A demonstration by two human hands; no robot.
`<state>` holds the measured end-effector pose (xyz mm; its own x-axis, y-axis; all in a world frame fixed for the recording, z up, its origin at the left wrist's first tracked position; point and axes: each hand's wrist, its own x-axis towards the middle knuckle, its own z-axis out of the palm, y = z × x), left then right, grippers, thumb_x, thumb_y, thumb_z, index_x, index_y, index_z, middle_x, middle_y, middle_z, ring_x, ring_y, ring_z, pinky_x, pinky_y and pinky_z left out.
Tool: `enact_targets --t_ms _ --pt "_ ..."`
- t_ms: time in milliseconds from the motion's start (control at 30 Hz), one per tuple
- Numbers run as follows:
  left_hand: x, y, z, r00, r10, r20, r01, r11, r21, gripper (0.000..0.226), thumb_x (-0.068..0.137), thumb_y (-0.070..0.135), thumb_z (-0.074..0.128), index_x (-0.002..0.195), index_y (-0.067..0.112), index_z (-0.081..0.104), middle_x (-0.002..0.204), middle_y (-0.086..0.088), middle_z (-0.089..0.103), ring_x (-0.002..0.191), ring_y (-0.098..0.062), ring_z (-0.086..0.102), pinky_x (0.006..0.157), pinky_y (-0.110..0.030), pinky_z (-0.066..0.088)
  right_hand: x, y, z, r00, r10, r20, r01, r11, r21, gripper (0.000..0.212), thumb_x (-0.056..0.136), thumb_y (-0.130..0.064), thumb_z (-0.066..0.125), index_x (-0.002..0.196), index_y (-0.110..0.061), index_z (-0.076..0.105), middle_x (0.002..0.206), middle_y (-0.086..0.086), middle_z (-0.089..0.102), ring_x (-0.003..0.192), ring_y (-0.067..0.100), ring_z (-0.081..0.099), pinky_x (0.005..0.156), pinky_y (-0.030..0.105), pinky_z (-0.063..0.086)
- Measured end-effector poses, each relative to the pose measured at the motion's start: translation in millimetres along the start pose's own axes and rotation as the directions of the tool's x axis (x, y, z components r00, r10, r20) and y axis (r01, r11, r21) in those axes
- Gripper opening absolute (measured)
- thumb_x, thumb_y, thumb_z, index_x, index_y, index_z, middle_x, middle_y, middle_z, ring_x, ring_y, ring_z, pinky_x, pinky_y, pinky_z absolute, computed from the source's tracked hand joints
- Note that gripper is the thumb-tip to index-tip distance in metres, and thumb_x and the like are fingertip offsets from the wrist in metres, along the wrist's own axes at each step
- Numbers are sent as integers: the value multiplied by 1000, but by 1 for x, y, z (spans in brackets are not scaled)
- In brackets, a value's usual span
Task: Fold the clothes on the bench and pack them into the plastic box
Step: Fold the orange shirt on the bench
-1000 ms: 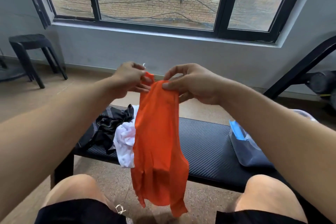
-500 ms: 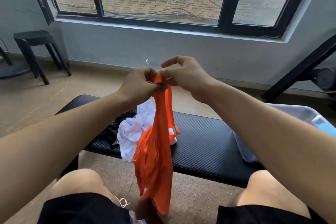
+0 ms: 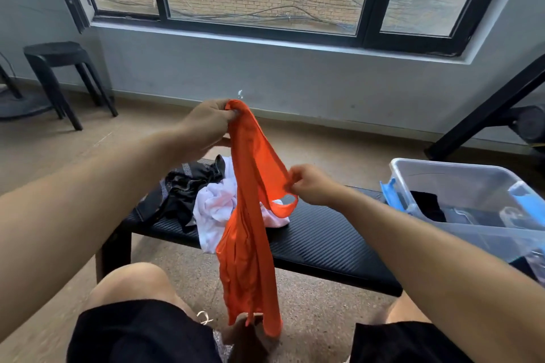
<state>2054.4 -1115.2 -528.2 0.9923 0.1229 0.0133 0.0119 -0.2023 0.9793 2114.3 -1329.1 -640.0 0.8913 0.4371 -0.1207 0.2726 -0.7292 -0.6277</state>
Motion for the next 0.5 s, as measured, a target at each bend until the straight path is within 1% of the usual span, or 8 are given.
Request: enact_targets --t_ms 67,100,167,233,267,333,400,500 --pt "6 -7 -15 996 -23 -86 37 987 159 32 103 8 39 82 19 61 73 -2 63 64 -18 61 68 -40 60 5 8 -11 989 95 -115 -67 972 227 23 87 4 62 76 -16 64 72 3 68 69 18 63 76 40 53" --pt "7 -10 -24 991 -50 -124 74 978 197 33 102 7 37 83 19 61 78 -6 61 69 -22 60 69 -42 59 7 10 -20 976 134 -173 -70 940 334 24 87 4 61 75 -17 61 69 2 66 67 18 62 74 40 52" --pt "7 -16 -36 978 -110 -180 144 971 190 34 100 5 35 83 18 61 80 -9 59 71 -24 57 66 -40 57 5 6 -41 944 164 -286 -20 894 449 18 89 -4 64 78 -19 61 72 1 64 67 18 59 65 37 51" --pt "5 -18 -43 966 -147 -213 183 970 162 35 101 4 34 81 17 60 76 -7 58 68 -22 56 61 -35 53 -3 -6 -60 947 121 -298 45 868 494 15 96 -13 64 82 -20 61 74 -2 61 62 12 56 53 26 48" --pt "6 -18 -45 961 -163 -221 196 971 137 35 101 5 34 81 17 60 73 -6 58 66 -22 56 61 -34 52 -10 -15 -69 964 87 -251 60 850 524 15 98 -17 64 84 -20 61 74 -2 61 58 8 55 49 22 47" --pt "8 -16 -46 951 -208 -228 222 974 40 35 102 8 35 80 18 60 70 -5 55 62 -21 52 67 -36 53 -31 -34 -86 999 10 -39 16 793 609 17 97 -29 65 85 -16 64 71 -1 62 49 5 55 44 19 47" --pt "9 -11 -46 944 -220 -246 226 974 -5 32 103 12 39 78 18 58 67 -3 51 58 -17 47 65 -31 49 -51 -49 -107 976 -34 215 -95 823 561 42 86 -51 66 93 -10 71 72 3 67 49 10 60 46 22 52" --pt "4 2 -49 961 -210 -182 203 977 -59 30 105 17 42 81 17 60 63 1 58 47 -10 52 50 -21 45 -73 -63 -144 924 -51 380 -114 909 400 82 58 -77 75 98 -5 74 83 12 70 61 17 67 60 30 59"
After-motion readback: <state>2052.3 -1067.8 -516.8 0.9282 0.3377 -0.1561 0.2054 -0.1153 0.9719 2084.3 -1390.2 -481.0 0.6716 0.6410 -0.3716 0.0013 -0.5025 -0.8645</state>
